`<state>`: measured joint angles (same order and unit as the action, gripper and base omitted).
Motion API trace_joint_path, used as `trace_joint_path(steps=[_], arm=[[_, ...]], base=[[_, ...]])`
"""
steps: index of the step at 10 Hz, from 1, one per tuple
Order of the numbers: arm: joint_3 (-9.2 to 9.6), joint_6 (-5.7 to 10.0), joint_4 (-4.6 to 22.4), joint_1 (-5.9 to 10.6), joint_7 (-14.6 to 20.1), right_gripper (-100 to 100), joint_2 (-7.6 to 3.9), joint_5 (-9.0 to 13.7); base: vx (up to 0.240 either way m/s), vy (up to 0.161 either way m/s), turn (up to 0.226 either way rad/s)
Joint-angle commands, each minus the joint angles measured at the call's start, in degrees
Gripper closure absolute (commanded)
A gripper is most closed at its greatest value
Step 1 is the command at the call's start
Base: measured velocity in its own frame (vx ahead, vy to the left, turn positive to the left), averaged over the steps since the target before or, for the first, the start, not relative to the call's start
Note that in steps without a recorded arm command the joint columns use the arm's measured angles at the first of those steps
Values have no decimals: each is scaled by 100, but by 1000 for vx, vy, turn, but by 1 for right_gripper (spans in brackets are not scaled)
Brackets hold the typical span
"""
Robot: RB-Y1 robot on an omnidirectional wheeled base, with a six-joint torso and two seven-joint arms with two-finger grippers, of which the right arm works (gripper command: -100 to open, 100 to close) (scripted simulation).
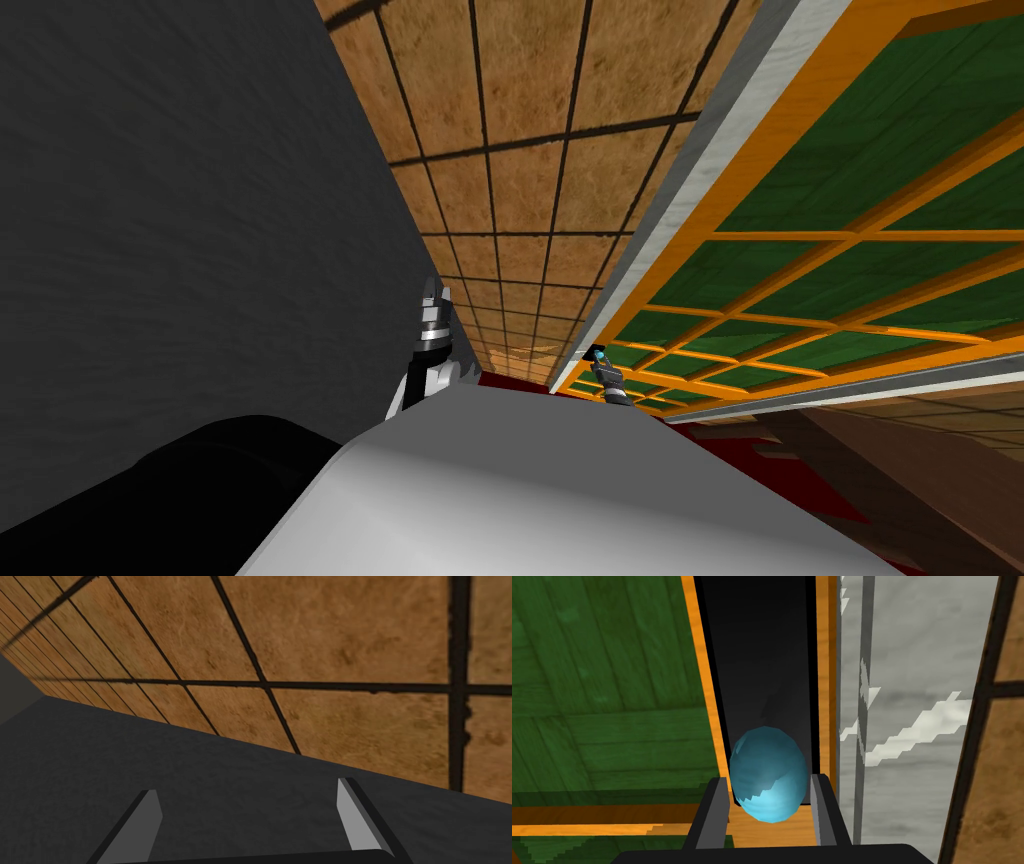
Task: Pull the door open
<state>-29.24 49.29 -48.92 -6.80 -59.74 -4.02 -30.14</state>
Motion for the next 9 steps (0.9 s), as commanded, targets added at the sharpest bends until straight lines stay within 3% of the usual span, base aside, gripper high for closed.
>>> trace_joint_path(steps=[1,2,3,4,5,7,8,9], arm=[[-80,20,165,24,-42,100,-73,70],[-82,-150,179,30,-29,100,-82,250],[-82,-150,179,30,-29,100,-82,250],[-84,-316,197,39,-11,100,-94,494],[-84,-389,197,39,-11,100,-94,508],[-84,-389,197,39,-11,100,-94,508],[-86,-552,216,48,7,100,-106,765],[-86,-629,216,48,7,100,-106,765]], base=[[-7,8,-1],[-17,6,3],[-13,6,-22],[-18,13,-13],[-23,10,-9],[-8,-6,4],[-11,3,-12],[-12,7,-48]])
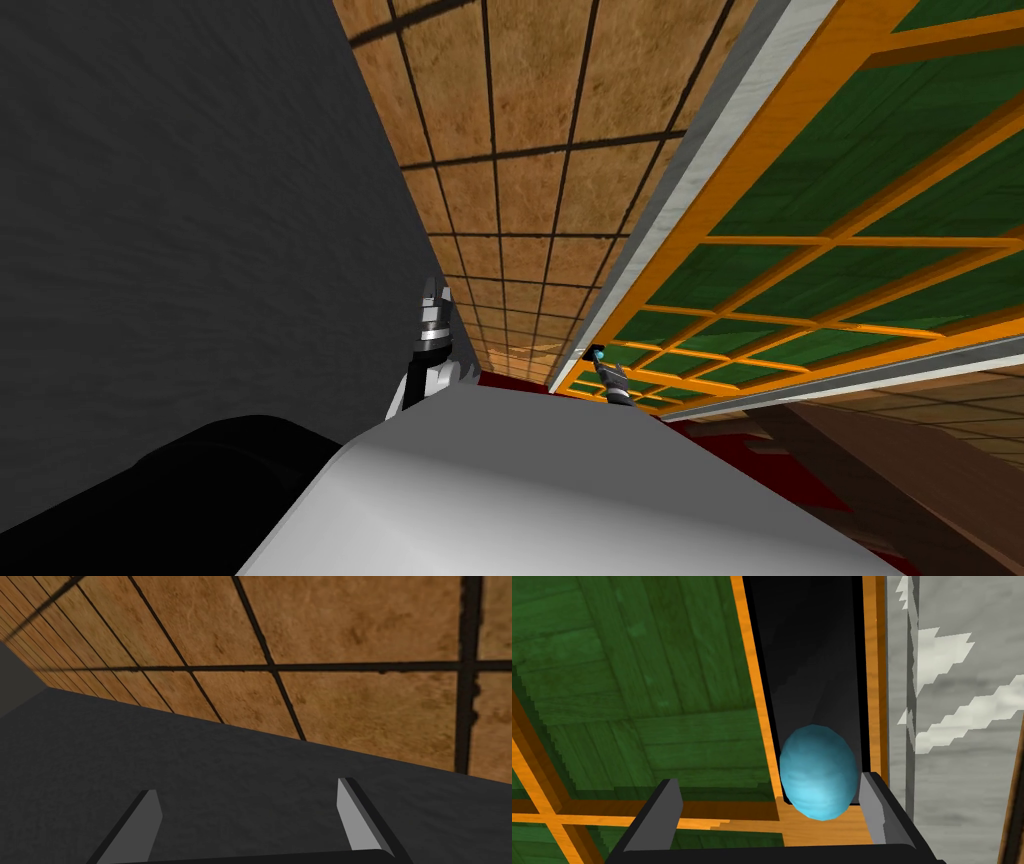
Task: Pull the door open
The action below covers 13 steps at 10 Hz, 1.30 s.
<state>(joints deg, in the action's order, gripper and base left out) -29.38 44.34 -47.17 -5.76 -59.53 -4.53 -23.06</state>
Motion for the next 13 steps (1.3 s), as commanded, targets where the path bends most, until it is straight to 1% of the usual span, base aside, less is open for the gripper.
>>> trace_joint_path(steps=[1,2,3,4,5,6,7,8,10,11,12,13], arm=[[-74,-286,63,-46,6,100,-68,286],[-74,-371,63,-46,6,100,-68,356],[-74,-403,63,-46,6,100,-68,356],[-77,-579,87,-35,29,100,-82,594],[-77,-696,87,-35,29,100,-82,701],[-77,-707,87,-35,29,100,-82,701],[-79,-902,110,-24,53,100,-96,915],[-79,-1012,-83,-24,53,100,-96,1014],[-79,-1012,23,-24,53,100,-96,1046],[-79,-1012,-25,-24,53,100,-96,1046],[-79,-1012,110,-24,53,100,-96,1046],[-79,-1012,110,-24,53,100,-96,1046]], base=[[-24,18,12],[-23,13,-3],[-12,8,-8],[-22,16,-4],[-21,18,8],[-5,19,-17],[-21,13,-61],[-26,13,11],[-6,8,6],[11,16,-13],[1,-6,7],[-6,-16,24]])
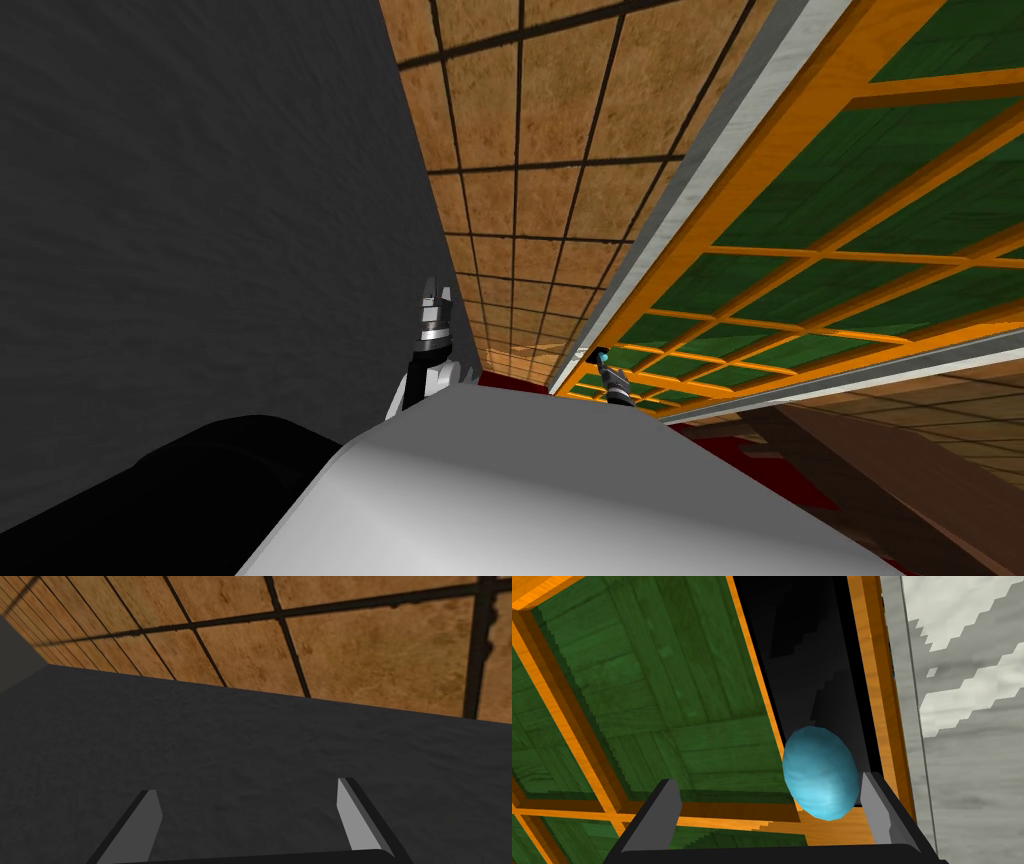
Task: Pull the door open
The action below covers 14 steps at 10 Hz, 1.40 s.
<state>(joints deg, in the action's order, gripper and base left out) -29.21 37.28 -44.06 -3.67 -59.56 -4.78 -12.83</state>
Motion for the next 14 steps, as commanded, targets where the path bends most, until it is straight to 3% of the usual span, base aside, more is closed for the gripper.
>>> trace_joint_path(steps=[1,3,4,5,10,11,14], arm=[[-96,-286,-201,-233,56,100,-72,23],[-96,-306,-201,-233,56,100,-72,23],[-88,-236,13,35,24,100,-6,223],[-147,-370,23,56,36,100,-16,367],[-147,-376,23,56,36,100,-16,367],[-212,-531,34,79,49,100,-26,526],[-212,-531,34,79,49,100,-26,526]], base=[[-1,-3,31],[9,2,-29],[-34,7,91],[-58,-2,105],[-7,1,2],[-24,-1,57],[-11,-8,0]])
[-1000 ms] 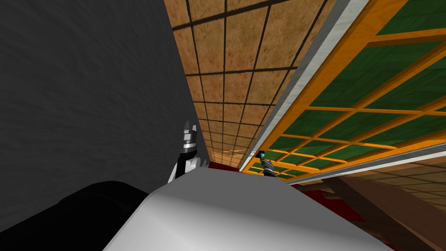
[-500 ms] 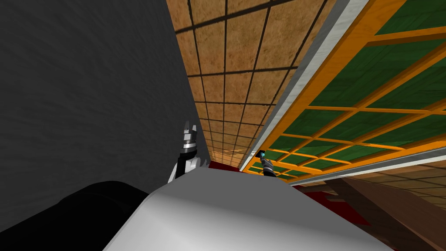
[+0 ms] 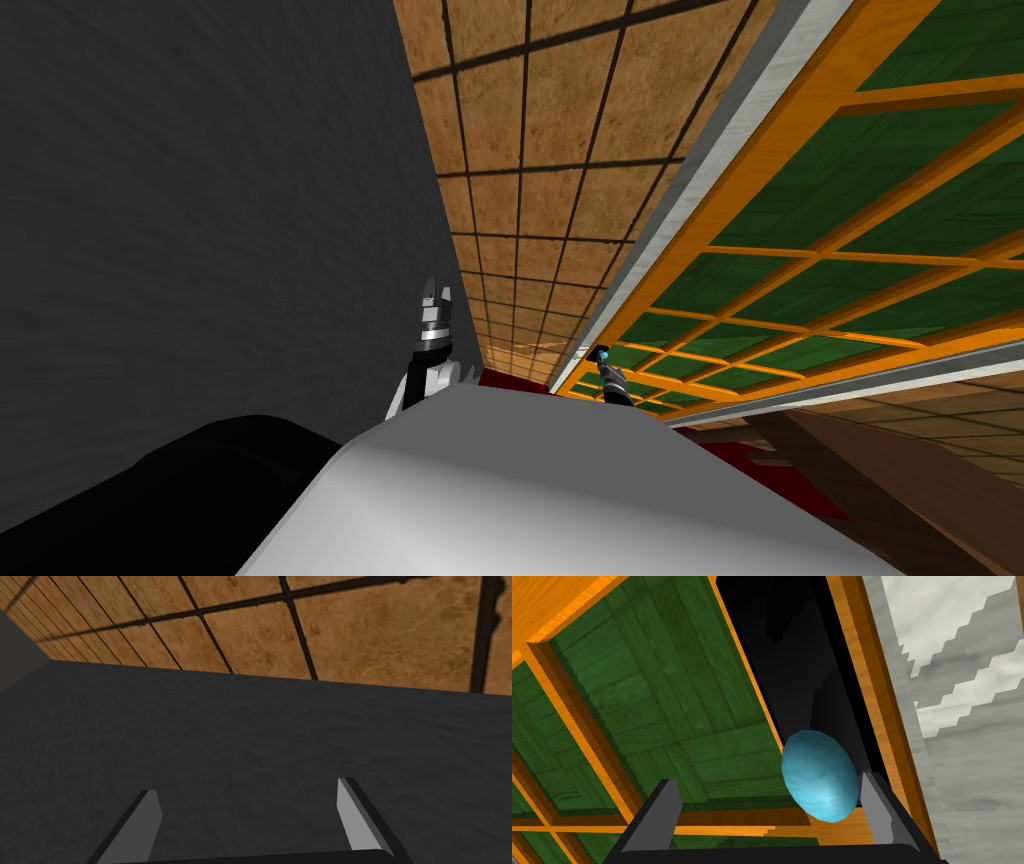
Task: Pull the door open
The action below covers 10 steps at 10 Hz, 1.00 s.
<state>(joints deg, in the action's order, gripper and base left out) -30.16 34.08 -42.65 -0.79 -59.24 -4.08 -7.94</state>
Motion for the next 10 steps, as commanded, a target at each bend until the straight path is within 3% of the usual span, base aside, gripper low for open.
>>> trace_joint_path(steps=[1,6,7,10], arm=[[-117,-211,-106,-210,17,100,-96,37],[-117,-211,-106,-210,17,100,-96,37],[91,-48,-86,-54,264,100,-53,55],[147,-16,-85,-62,556,100,-79,145]], base=[[5,0,15],[1,-2,0],[-29,-4,114],[-38,-29,67]])
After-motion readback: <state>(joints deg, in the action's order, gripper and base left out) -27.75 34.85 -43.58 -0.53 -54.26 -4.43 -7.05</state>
